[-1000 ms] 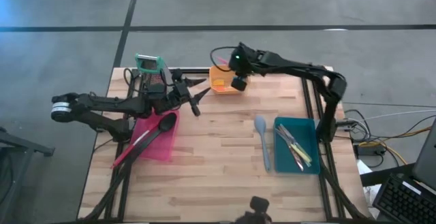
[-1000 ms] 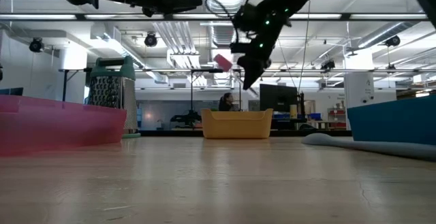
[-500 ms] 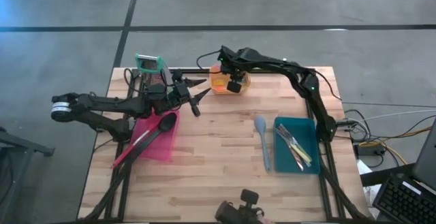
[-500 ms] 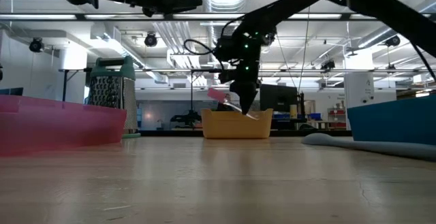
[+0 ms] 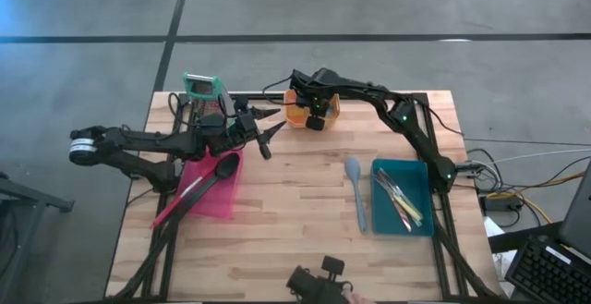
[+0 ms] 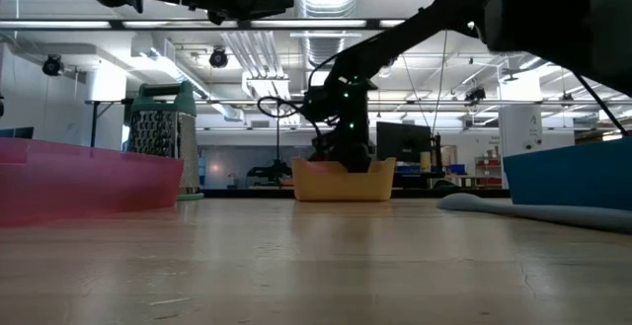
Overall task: Pick & Place Kitchen Items
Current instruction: Put the pink spatula into the yellow bin, then put the gray serving spoon into the pink bin
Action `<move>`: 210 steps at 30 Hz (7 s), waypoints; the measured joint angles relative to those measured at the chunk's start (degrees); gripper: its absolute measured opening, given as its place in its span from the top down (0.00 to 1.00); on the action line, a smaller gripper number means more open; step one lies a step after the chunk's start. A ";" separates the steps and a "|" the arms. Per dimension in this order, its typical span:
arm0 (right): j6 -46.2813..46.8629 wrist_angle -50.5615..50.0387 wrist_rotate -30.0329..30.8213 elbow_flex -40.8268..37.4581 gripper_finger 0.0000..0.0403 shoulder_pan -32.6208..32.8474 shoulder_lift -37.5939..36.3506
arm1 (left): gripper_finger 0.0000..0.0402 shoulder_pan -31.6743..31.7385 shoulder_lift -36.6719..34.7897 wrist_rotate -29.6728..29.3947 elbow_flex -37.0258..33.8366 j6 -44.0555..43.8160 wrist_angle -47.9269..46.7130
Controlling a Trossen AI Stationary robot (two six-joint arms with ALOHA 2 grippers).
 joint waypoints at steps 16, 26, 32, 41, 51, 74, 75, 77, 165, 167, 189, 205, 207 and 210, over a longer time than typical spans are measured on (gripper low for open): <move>-0.15 0.52 -2.13 1.13 0.86 -0.63 0.56 | 0.56 0.00 0.00 0.01 0.00 -0.79 0.00; 0.86 -2.86 -2.71 4.79 0.67 -0.61 -1.33 | 0.56 0.00 0.00 0.02 0.00 -0.83 -0.01; 3.70 -6.86 -7.76 5.73 0.58 -0.02 -5.65 | 0.56 0.00 0.00 0.28 0.00 -1.14 0.00; 6.53 -13.28 -9.56 5.66 0.52 4.55 -16.60 | 0.56 -0.02 0.00 0.35 0.00 -1.20 -0.83; 18.73 -20.22 -7.83 1.73 0.60 14.06 -32.78 | 0.56 -0.02 0.00 0.35 -0.02 -1.22 -1.47; 50.96 -13.95 -4.90 -32.68 0.81 39.88 -42.19 | 0.56 0.00 0.01 0.39 -0.02 -1.53 -2.62; 52.68 -13.24 -4.90 -34.19 0.81 41.16 -42.19 | 0.56 0.00 0.00 0.39 -0.02 -1.60 -2.62; 55.99 -11.23 -5.06 -36.86 0.82 43.65 -42.18 | 0.56 0.00 0.02 0.39 -0.02 -1.68 -2.62; 55.48 -9.38 -24.48 -20.73 0.74 47.10 -14.34 | 0.56 0.00 0.04 0.44 -0.02 -8.49 -6.29; 55.35 -9.56 -26.69 -19.05 0.76 47.31 -14.34 | 0.56 0.00 0.08 0.44 -0.02 -9.17 -6.27; 53.57 -10.43 -19.59 -9.72 0.90 50.58 -14.54 | 0.56 -0.48 0.11 3.92 1.79 -12.87 -9.69; 69.10 -18.58 -12.27 -11.49 0.77 52.27 -14.58 | 0.56 -0.44 -1.11 3.85 1.79 -9.70 -12.84; 70.15 -20.39 -12.31 -12.52 0.73 52.93 -14.58 | 0.56 -0.44 -1.88 3.85 1.77 -9.71 -13.79; 71.03 -20.81 -12.60 -14.50 0.66 53.65 -14.58 | 0.56 -0.44 -3.18 3.89 1.77 -9.78 -14.97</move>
